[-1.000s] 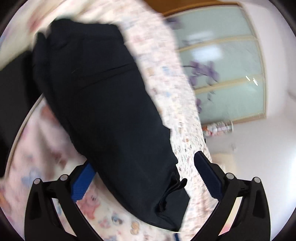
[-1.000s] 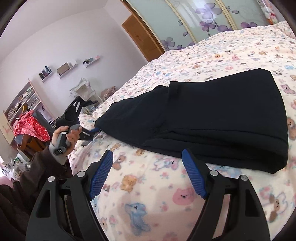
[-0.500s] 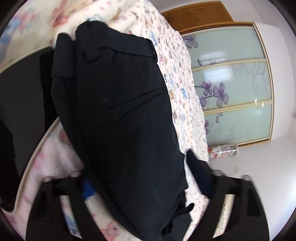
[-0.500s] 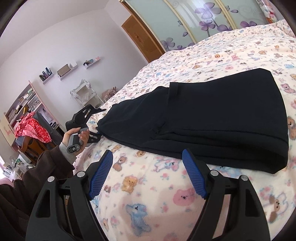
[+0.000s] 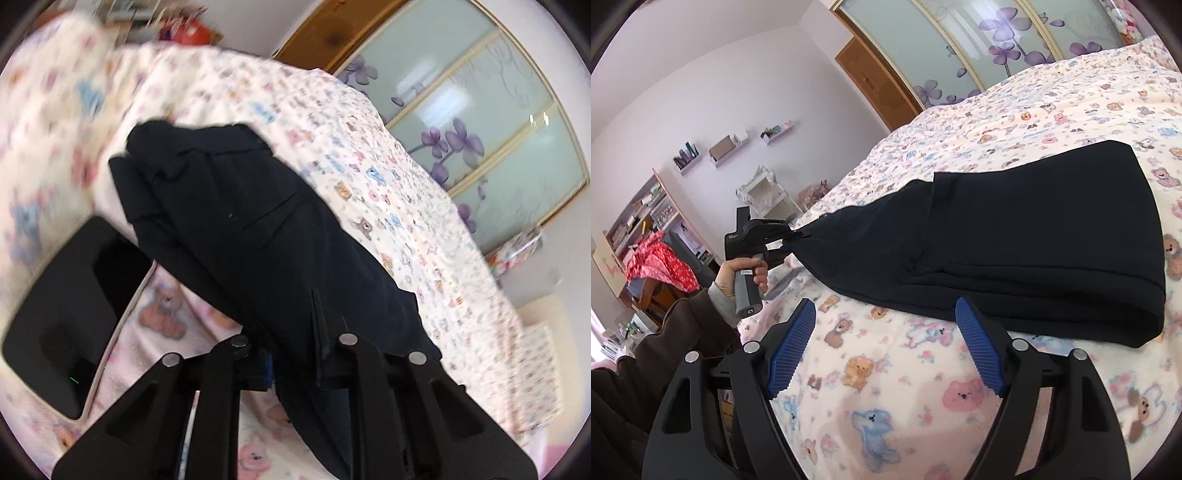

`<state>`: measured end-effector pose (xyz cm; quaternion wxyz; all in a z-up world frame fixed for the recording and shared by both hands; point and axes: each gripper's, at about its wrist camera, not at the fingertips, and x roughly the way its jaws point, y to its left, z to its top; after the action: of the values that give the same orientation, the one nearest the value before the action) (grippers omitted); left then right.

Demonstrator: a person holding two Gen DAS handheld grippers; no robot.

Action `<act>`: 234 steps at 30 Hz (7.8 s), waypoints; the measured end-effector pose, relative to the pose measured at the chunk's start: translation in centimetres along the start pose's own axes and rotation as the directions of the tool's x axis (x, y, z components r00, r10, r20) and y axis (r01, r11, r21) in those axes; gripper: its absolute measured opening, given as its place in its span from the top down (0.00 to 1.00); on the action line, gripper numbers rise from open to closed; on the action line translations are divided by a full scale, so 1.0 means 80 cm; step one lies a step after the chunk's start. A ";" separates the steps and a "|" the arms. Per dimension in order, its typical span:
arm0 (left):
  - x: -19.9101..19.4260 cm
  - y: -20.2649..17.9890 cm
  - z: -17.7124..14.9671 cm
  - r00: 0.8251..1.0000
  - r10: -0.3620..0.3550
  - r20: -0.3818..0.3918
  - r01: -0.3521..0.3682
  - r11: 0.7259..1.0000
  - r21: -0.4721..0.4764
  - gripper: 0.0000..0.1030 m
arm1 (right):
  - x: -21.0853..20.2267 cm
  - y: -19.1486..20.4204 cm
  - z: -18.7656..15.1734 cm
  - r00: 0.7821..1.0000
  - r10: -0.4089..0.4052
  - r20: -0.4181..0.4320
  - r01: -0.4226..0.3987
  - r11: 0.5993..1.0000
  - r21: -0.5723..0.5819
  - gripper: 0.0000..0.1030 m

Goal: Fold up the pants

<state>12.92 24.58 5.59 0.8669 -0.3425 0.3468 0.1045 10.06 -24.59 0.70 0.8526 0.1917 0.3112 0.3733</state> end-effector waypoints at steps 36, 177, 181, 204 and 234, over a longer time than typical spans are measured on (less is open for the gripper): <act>0.000 -0.317 -0.450 0.974 -0.202 -0.101 0.104 0.002 0.995 0.64 | -0.127 -0.125 0.023 0.912 -0.211 0.352 0.037 0.897 0.441 0.22; 0.056 -0.234 -0.247 0.812 -0.495 -0.310 0.584 0.695 0.420 0.02 | -0.124 -0.120 0.026 0.834 -0.469 0.290 0.285 0.817 0.501 0.58; 0.062 -0.248 -0.257 0.840 -0.436 -0.323 0.542 0.695 0.473 0.02 | -0.118 -0.117 0.040 0.887 -0.308 0.345 0.175 0.914 0.365 0.32; 0.031 -0.171 -0.260 0.942 -0.327 -0.080 0.295 0.688 0.663 0.02 | -0.091 -0.221 0.089 0.944 -0.328 0.040 0.266 0.825 0.499 0.28; 0.057 -0.168 -0.279 0.986 -0.155 -0.059 0.150 0.679 0.719 0.02 | -0.046 -0.228 0.069 0.972 -0.210 -0.106 0.235 0.868 0.437 0.10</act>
<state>10.08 -0.58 -2.19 0.9384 -0.0023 0.3273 -0.1112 21.29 -39.69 -4.00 0.8141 0.3346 0.4320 0.1965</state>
